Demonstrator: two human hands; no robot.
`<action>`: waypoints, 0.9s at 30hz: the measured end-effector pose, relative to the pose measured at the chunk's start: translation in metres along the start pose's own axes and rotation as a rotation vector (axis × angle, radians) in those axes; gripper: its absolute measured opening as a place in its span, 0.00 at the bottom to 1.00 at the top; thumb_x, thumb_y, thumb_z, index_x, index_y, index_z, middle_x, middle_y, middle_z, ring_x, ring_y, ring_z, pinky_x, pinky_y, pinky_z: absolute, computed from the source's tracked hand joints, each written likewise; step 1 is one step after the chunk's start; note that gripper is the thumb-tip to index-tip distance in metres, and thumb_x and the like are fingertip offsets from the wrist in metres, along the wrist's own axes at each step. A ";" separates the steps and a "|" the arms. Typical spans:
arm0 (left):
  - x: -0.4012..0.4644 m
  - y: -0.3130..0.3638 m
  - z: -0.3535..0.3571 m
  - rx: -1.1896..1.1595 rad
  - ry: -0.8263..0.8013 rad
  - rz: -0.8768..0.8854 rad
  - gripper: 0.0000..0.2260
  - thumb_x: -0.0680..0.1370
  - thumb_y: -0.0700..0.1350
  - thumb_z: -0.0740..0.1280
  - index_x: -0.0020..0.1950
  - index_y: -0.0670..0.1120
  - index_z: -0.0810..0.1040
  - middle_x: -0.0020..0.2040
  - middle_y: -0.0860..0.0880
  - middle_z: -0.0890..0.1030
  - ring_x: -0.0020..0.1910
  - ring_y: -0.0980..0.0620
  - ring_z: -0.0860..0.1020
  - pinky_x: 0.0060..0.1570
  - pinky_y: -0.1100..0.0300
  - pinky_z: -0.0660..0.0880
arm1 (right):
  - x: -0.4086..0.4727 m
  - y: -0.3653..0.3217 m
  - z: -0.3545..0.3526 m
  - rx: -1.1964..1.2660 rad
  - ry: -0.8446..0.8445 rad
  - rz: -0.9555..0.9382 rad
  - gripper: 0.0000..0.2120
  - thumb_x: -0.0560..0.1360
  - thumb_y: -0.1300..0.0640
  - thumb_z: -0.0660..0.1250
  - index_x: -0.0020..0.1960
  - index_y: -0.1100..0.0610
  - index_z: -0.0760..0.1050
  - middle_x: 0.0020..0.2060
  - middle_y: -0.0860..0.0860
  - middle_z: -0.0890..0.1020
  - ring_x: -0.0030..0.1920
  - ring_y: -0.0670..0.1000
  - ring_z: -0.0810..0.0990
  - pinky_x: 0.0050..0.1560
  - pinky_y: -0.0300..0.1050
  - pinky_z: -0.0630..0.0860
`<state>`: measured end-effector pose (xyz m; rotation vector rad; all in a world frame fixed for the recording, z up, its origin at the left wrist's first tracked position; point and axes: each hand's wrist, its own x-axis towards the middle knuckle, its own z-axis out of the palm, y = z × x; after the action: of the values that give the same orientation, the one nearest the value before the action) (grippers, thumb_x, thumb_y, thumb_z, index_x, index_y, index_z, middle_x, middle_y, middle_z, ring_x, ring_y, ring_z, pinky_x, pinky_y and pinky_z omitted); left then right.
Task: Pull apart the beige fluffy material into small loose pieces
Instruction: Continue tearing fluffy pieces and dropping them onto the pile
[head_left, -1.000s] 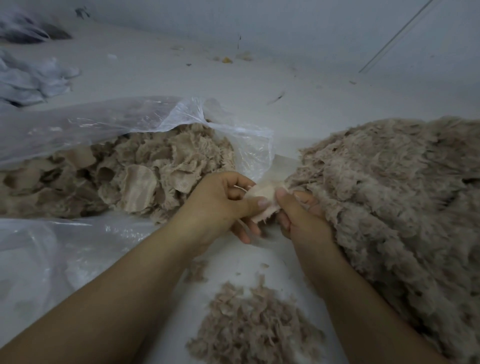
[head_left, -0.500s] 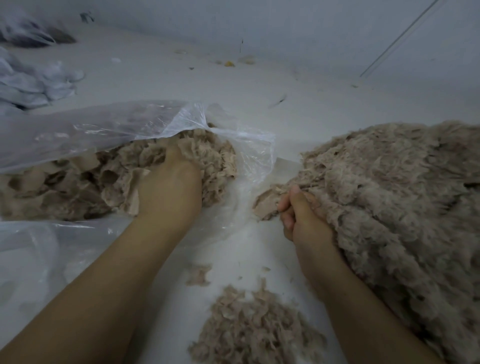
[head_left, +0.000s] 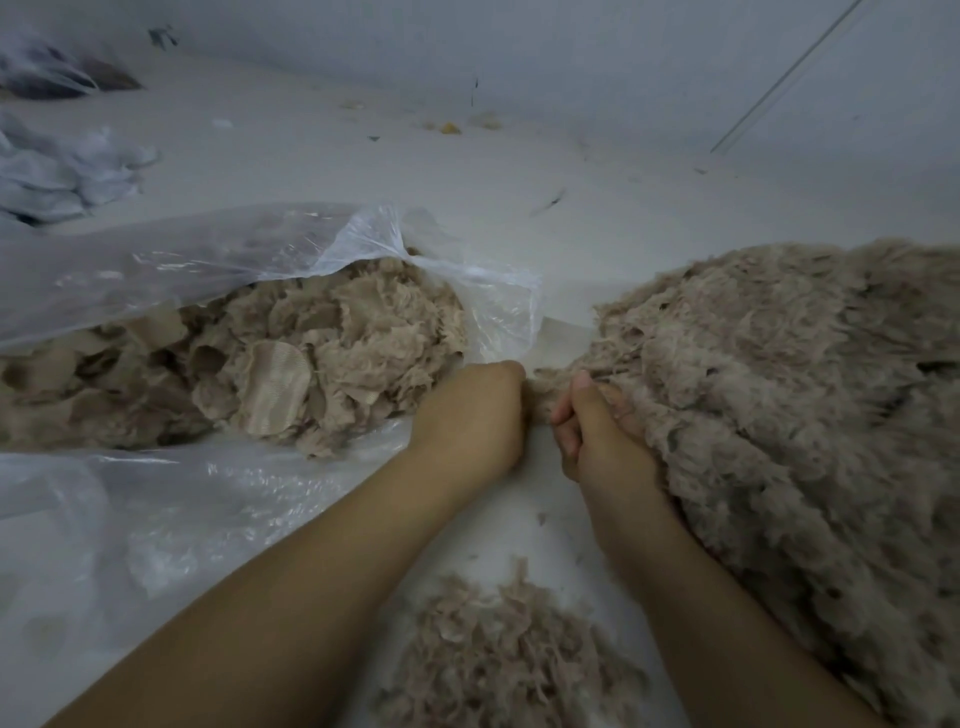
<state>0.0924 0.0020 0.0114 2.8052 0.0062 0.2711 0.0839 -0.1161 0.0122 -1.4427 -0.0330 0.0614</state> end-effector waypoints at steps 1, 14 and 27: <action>0.000 -0.004 0.000 -0.058 -0.002 -0.012 0.04 0.77 0.43 0.65 0.43 0.44 0.76 0.41 0.47 0.79 0.42 0.45 0.78 0.38 0.52 0.75 | 0.000 0.000 0.000 -0.009 -0.002 0.001 0.22 0.84 0.57 0.54 0.32 0.60 0.67 0.19 0.47 0.64 0.19 0.41 0.61 0.22 0.30 0.59; -0.031 -0.011 -0.031 -1.193 -0.042 -0.318 0.09 0.74 0.29 0.68 0.44 0.40 0.69 0.38 0.37 0.74 0.22 0.47 0.74 0.24 0.57 0.74 | -0.004 0.000 -0.002 -0.106 -0.296 -0.076 0.13 0.78 0.67 0.64 0.37 0.74 0.72 0.29 0.68 0.75 0.31 0.55 0.73 0.36 0.44 0.71; -0.028 -0.017 -0.031 -1.292 -0.185 -0.268 0.08 0.77 0.40 0.69 0.39 0.39 0.81 0.30 0.42 0.78 0.25 0.50 0.74 0.24 0.64 0.71 | -0.008 -0.001 -0.004 -0.093 -0.320 -0.051 0.15 0.78 0.67 0.63 0.44 0.82 0.70 0.38 0.79 0.73 0.40 0.60 0.73 0.40 0.54 0.67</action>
<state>0.0599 0.0270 0.0295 1.5070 0.1174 -0.0621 0.0760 -0.1212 0.0132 -1.5120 -0.3384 0.2512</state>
